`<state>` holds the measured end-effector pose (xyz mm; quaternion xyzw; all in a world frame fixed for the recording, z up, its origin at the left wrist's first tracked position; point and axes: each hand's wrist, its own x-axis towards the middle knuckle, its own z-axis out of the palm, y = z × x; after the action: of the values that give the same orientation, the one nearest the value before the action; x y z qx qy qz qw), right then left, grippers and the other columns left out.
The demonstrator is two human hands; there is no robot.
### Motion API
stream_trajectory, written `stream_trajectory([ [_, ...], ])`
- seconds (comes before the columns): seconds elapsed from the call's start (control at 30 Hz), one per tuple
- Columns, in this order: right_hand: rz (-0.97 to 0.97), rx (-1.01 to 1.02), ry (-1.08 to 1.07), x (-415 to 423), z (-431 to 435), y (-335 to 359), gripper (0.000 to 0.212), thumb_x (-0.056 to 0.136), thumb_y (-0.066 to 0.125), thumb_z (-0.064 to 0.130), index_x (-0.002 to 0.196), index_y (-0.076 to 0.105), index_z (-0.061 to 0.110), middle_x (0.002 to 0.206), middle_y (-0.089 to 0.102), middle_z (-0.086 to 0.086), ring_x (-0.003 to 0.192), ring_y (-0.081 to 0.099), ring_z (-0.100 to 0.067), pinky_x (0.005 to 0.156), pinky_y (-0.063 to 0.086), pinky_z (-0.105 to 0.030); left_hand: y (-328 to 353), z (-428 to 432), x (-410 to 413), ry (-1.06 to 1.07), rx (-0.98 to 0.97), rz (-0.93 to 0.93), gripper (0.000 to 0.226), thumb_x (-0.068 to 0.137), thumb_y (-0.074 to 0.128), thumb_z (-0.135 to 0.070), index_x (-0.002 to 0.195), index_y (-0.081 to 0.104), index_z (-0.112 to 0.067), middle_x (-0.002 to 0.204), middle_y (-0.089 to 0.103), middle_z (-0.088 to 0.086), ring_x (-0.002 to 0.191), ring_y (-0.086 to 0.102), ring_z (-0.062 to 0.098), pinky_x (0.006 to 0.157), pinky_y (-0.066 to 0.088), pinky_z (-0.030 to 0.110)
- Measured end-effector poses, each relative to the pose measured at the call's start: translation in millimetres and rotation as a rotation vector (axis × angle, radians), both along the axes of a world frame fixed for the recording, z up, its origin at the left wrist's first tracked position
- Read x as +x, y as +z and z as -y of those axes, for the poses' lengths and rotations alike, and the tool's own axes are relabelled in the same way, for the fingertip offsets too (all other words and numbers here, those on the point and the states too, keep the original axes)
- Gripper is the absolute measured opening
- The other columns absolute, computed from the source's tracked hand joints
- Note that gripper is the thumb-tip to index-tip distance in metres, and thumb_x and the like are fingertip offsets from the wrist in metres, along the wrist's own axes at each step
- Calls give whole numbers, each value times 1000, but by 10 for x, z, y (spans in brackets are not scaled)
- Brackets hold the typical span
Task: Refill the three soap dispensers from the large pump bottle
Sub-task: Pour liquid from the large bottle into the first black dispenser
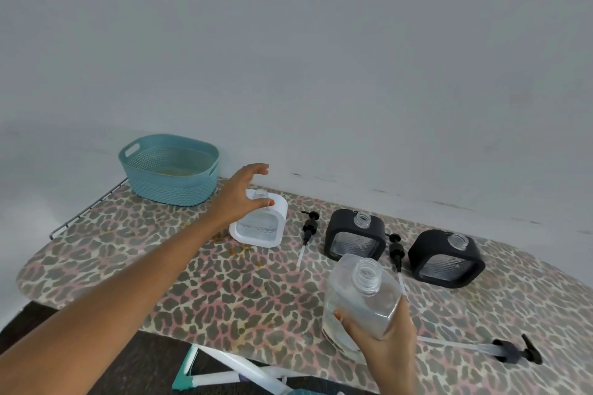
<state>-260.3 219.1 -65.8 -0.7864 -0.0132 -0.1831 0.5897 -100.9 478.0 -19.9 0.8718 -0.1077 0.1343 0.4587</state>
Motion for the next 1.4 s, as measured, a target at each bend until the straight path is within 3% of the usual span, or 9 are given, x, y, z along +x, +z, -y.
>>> stream_trajectory([
  [0.17, -1, 32, -25, -27, 50, -42, 61, 40, 74, 51, 95, 47, 60, 98, 65, 16, 91, 60, 0, 76, 47, -23, 130, 433, -45, -170, -147, 15, 50, 73, 74, -14, 115, 49, -26, 107, 57, -14, 105, 52, -11, 102, 30, 8],
  [0.37, -32, 65, -30, -20, 102, -95, 60, 41, 74, 52, 94, 48, 41, 94, 63, 11, 89, 58, 3, 76, 51, -27, -79, 984, -9, -301, -157, -242, 63, 73, 75, -15, 125, 40, -27, 129, 47, -3, 124, 39, 8, 107, 28, 23],
  [0.5, -24, 82, -29, 32, 136, -134, 61, 43, 75, 49, 97, 48, 38, 93, 63, 14, 91, 58, 2, 72, 49, -16, -311, 1252, 107, -275, -3, -353, 88, 70, 78, -22, 139, 24, -21, 144, 32, -1, 132, 32, 17, 108, 32, 33],
  [0.6, -15, 78, -13, 47, 149, -189, 62, 47, 79, 44, 100, 48, 36, 99, 61, 21, 92, 59, 1, 74, 48, -11, -425, 1381, 181, -251, -17, -406, 92, 67, 80, -18, 139, 23, -20, 139, 34, 0, 128, 36, 20, 103, 40, 41],
  [0.7, -12, 76, -3, 55, 160, -216, 58, 50, 80, 41, 97, 46, 39, 103, 58, 20, 92, 59, 0, 74, 45, -9, -500, 1478, 240, -268, -56, -383, 82, 66, 80, -12, 129, 30, -24, 121, 44, -2, 116, 47, 20, 93, 43, 31],
  [0.87, -21, 102, -17, 66, 159, -229, 57, 50, 78, 43, 97, 46, 47, 104, 57, 24, 93, 57, 1, 73, 46, -10, -519, 1556, 252, -201, -147, -334, 61, 66, 80, -10, 110, 39, -23, 107, 53, -1, 99, 53, 17, 88, 47, 32],
  [1.07, -28, 99, -16, 58, 165, -236, 55, 49, 78, 45, 95, 46, 48, 103, 58, 22, 93, 58, -3, 74, 50, -18, -505, 1519, 168, -134, -200, -274, 59, 65, 80, -7, 113, 47, -12, 103, 56, 0, 93, 56, 15, 72, 44, 14],
  [1.23, -33, 125, -6, 58, 171, -253, 61, 46, 80, 46, 98, 48, 38, 95, 62, 14, 91, 60, -6, 75, 52, -25, -333, 1288, 81, -105, -239, -244, 55, 65, 81, -10, 107, 47, -17, 100, 59, -3, 93, 59, 15, 80, 50, 26],
  [1.4, -24, 140, -5, 46, 167, -157, 66, 39, 85, 42, 94, 49, 36, 94, 62, 10, 89, 59, 4, 70, 49, -10, -105, 923, -191, -107, -257, -211, 57, 57, 86, -22, 99, 49, -23, 95, 61, -10, 89, 60, 4, 74, 48, 19],
])
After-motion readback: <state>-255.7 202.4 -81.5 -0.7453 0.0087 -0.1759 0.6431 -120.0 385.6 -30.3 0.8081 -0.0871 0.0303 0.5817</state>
